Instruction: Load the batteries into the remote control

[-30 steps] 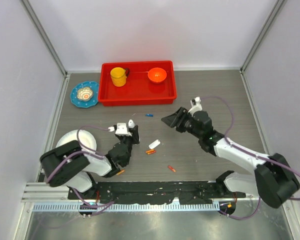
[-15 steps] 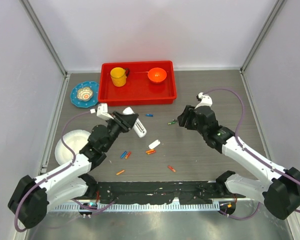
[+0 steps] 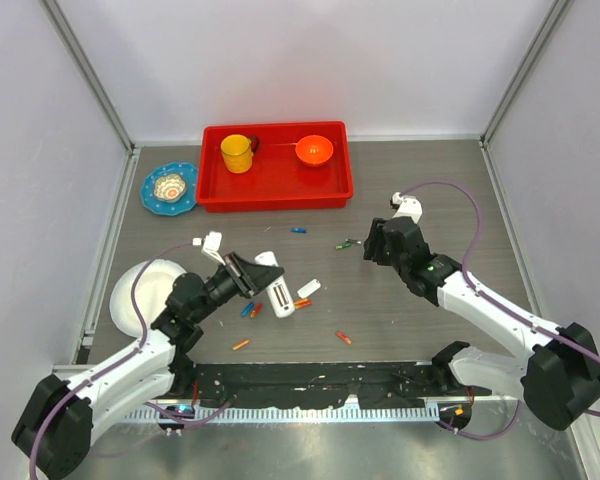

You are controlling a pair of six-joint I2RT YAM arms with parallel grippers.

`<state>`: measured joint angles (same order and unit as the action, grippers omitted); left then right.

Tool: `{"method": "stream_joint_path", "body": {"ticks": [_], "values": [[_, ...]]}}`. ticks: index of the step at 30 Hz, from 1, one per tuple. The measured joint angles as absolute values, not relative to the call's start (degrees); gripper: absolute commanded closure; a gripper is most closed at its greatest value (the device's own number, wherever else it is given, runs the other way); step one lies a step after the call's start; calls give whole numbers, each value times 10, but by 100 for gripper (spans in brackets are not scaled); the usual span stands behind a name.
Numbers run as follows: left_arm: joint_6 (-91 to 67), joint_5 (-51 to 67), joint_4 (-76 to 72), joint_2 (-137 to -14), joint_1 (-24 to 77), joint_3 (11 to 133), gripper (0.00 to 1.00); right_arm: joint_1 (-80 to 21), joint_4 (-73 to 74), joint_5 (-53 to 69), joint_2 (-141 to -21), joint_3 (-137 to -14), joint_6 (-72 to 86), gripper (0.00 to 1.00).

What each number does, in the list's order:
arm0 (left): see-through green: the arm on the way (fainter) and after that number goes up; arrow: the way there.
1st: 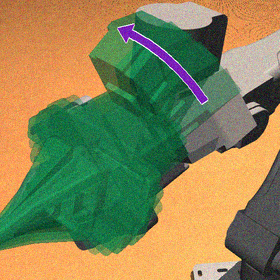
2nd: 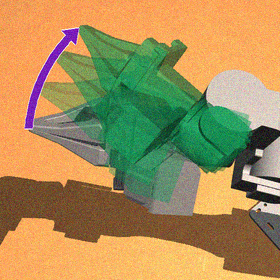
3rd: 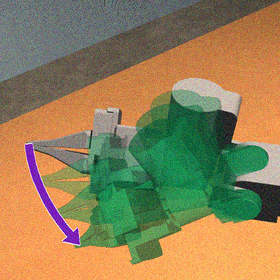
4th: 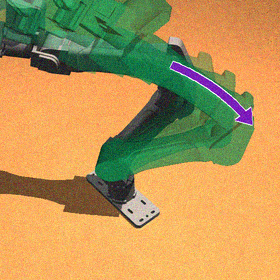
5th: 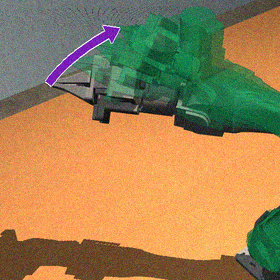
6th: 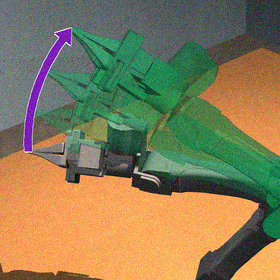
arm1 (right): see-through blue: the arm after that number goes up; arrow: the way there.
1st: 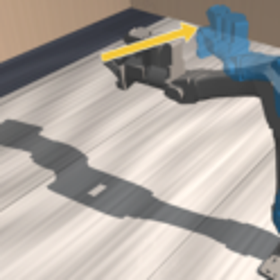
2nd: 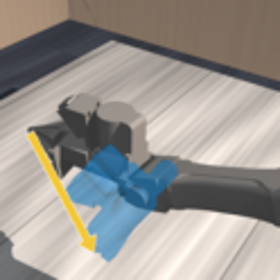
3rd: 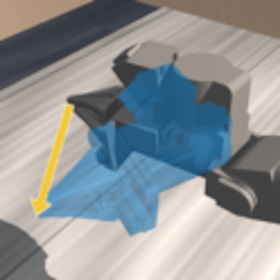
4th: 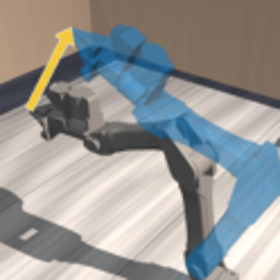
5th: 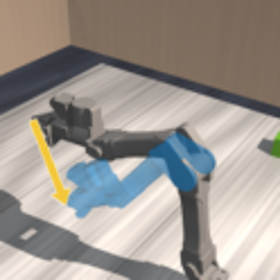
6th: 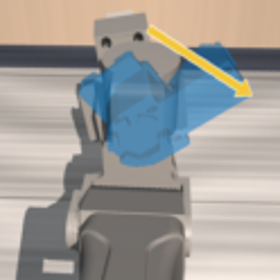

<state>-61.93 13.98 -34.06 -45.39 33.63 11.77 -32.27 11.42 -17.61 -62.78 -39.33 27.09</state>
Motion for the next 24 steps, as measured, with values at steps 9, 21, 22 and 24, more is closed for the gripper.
{"method": "stream_joint_path", "body": {"ticks": [9,21,22,24], "values": [[-646,190,-449,-415,336,45,100,-323,83,-168,-660,-380,274,47],[-644,160,-389,-296,336,39,100,-392,77,-112,-684,-380,247,49],[-641,153,-369,-282,336,40,100,-415,77,-111,-684,-380,239,49],[-635,140,-329,-259,336,43,100,-460,77,-111,-685,-380,227,49]]}}
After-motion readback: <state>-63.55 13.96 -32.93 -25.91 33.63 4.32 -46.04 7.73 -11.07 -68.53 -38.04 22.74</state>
